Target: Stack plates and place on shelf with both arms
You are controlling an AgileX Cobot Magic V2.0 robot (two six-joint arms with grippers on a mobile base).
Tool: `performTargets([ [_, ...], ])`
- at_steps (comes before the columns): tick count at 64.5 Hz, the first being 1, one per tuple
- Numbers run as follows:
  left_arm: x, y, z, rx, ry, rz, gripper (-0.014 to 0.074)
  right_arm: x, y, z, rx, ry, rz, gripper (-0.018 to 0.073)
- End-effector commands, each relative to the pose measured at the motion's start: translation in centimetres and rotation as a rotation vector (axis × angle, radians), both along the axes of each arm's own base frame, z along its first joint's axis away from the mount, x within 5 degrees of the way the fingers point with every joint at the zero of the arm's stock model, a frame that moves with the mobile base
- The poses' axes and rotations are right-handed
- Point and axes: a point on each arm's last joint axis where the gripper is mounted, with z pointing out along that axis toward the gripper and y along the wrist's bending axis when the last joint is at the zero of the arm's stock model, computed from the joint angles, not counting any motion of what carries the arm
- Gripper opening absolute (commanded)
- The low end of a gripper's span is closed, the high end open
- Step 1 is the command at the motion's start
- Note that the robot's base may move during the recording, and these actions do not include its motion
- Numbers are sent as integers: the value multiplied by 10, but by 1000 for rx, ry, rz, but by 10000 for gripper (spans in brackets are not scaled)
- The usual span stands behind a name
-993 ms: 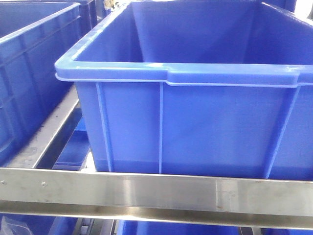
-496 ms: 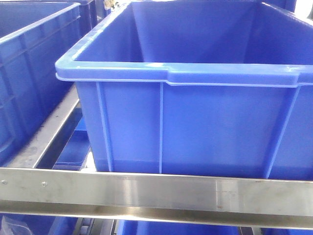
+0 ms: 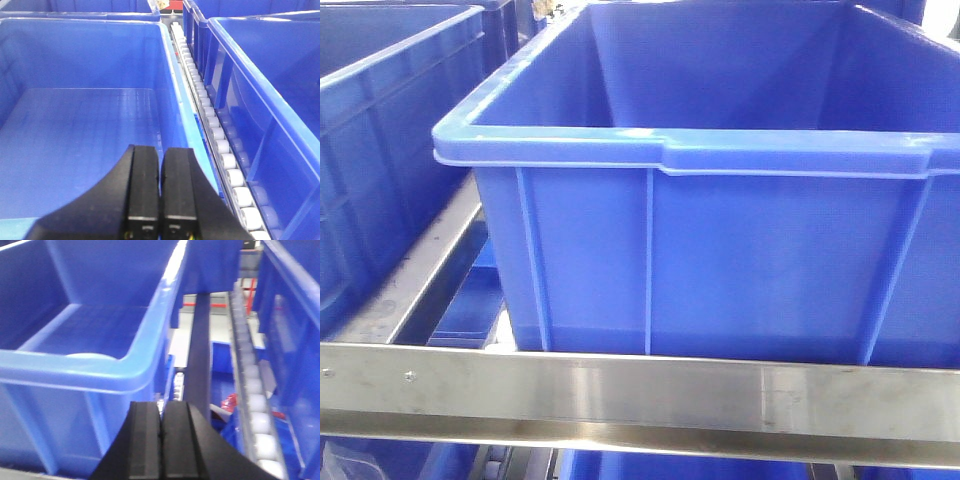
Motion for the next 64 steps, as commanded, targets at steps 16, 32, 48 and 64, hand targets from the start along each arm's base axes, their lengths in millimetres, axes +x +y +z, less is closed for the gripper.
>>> performTargets([
  [16, 2, 2, 17, -33, -103, 22, 82, -1, 0, 7, -2, -86, -3, 56],
  [32, 2, 2, 17, -33, -103, 22, 82, -1, 0, 7, -17, -80, -1, 56],
  [48, 2, 2, 17, -33, -103, 22, 82, -1, 0, 6, -22, -76, -1, 56],
  [64, 2, 2, 17, -33, -103, 22, 82, -1, 0, 6, -22, -76, -1, 56],
])
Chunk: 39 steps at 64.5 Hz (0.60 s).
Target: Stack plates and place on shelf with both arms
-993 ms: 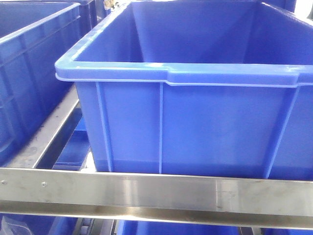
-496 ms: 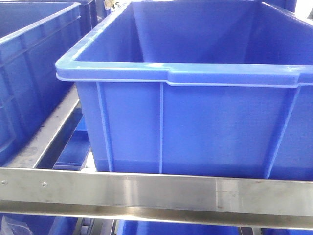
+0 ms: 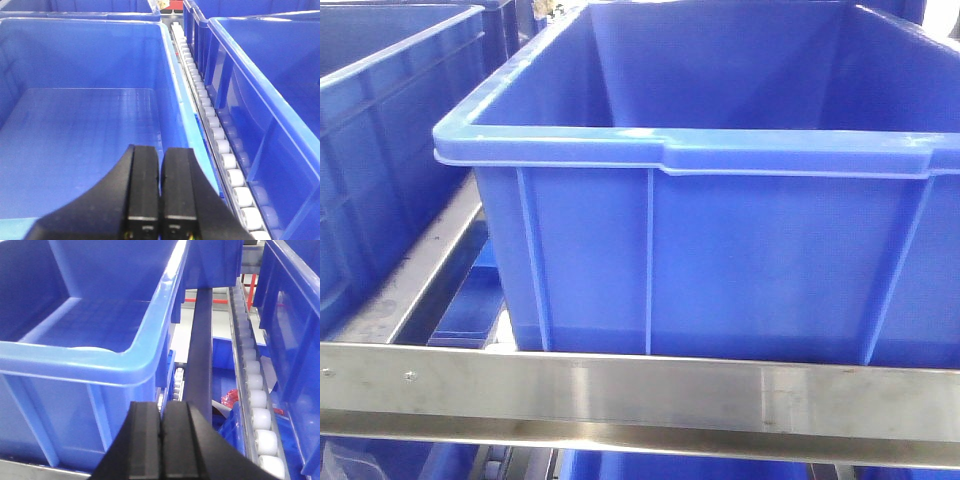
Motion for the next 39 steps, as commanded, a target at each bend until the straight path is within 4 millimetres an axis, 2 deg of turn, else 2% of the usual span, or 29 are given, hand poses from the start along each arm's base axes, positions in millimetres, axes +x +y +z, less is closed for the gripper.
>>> performTargets([
  [1, 2, 2, 17, -33, -103, 22, 82, -1, -1, 8, -5, -97, -16, 56],
  [19, 1, 2, 13, -10, -105, 25, 82, -1, -1, 8, -5, -97, -16, 56],
  [26, -7, 6, 10, 101, -246, 51, 82, -1, -1, 8, -5, -97, -16, 56],
  [39, -34, 13, -22, 89, -321, 84, 82, -1, -1, 8, -5, -97, -16, 56],
])
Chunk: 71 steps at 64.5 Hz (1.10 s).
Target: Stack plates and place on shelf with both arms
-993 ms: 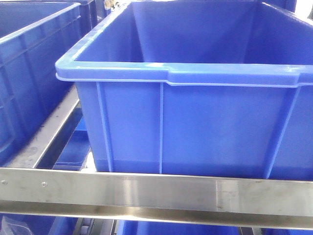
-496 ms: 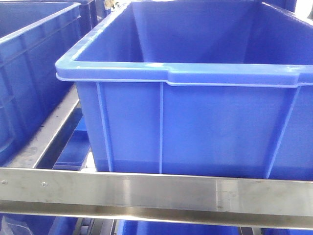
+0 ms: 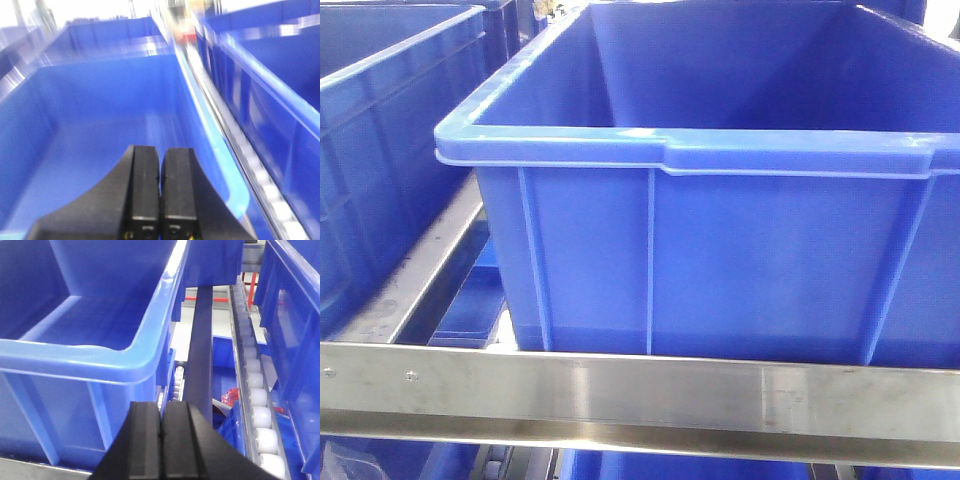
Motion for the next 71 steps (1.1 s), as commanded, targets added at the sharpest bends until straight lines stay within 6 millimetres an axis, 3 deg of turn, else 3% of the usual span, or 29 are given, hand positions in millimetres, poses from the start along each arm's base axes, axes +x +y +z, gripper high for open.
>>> performTargets([
  [1, -9, 3, 5, -22, -132, 14, 82, -1, -1, 9, -5, -101, -17, 56],
  [18, -22, 4, -41, -44, -76, 6, 82, -1, -1, 9, -5, -100, -17, 56],
  [54, -25, 4, -42, -49, -85, 6, 82, -1, -1, 9, -5, -99, -17, 56],
  [61, -25, 4, -42, -114, -76, -1, 82, -1, -1, 9, -5, -99, -17, 56],
  [71, -25, 4, -41, -64, -85, 2, 82, -1, -1, 9, -5, -99, -17, 56],
])
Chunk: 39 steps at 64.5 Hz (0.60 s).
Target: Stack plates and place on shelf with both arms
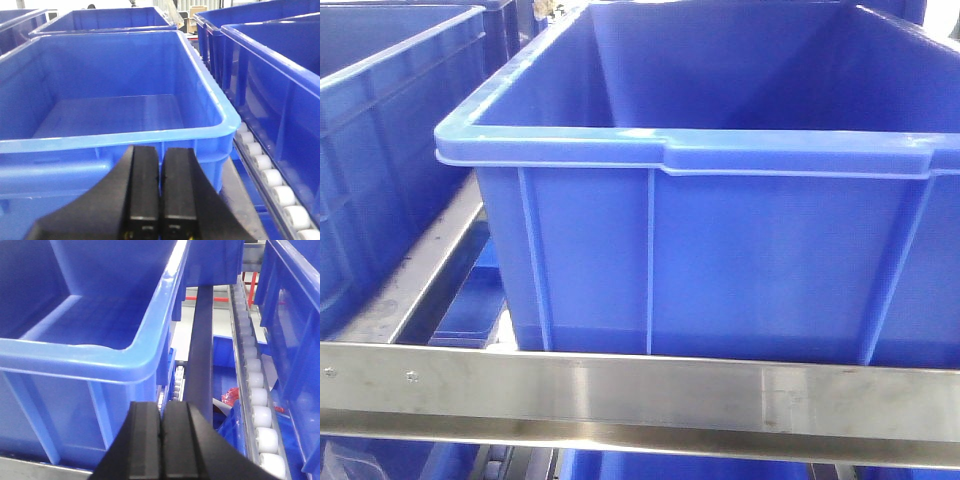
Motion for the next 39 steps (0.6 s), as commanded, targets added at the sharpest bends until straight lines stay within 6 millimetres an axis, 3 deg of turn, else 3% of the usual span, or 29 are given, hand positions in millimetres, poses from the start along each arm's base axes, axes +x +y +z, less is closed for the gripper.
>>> performTargets([
  [1, -2, 1, 7, -17, -101, 8, 82, -1, -1, 9, -5, -101, -17, 56],
  [39, -2, 1, 7, -1, -104, 9, 82, -1, -1, 9, -5, -101, -17, 56],
])
